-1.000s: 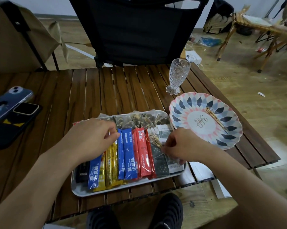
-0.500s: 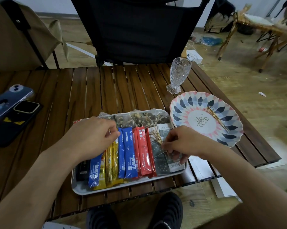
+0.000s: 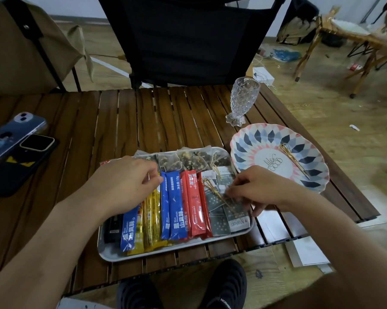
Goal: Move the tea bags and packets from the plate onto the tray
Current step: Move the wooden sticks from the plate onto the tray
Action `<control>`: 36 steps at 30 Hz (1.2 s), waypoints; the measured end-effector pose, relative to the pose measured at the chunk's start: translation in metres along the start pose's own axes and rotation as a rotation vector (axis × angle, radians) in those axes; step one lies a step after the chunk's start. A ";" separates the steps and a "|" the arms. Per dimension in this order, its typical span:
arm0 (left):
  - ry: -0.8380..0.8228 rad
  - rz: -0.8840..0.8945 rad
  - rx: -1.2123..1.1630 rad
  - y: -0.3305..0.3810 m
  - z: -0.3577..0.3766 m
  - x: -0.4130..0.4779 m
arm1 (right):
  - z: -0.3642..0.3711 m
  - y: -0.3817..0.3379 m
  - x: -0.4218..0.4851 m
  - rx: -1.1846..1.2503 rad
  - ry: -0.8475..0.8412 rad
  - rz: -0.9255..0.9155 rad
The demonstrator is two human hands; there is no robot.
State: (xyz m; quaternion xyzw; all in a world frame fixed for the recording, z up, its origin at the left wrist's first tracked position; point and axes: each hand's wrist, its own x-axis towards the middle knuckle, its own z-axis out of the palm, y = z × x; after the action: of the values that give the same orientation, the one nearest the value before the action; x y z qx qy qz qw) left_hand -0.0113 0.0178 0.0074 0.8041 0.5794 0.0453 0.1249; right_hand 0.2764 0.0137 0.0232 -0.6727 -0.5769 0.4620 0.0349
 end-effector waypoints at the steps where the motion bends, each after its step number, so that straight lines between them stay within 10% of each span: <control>1: 0.000 -0.001 0.000 0.000 0.000 0.000 | -0.002 0.001 0.000 -0.023 0.020 0.009; 13: 0.002 -0.006 0.001 -0.001 0.001 0.000 | 0.006 0.003 0.005 -0.258 0.153 0.026; 24: -0.005 0.006 0.024 0.004 0.000 0.001 | -0.092 0.096 0.040 -0.423 0.741 0.118; 36: -0.007 0.004 0.060 0.001 0.004 0.003 | -0.097 0.116 0.062 -0.399 0.564 0.269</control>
State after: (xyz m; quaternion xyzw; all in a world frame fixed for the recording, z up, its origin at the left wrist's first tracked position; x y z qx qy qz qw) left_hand -0.0087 0.0202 0.0035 0.8090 0.5783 0.0251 0.1026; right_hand 0.4211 0.0722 -0.0246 -0.8370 -0.5297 0.1374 -0.0004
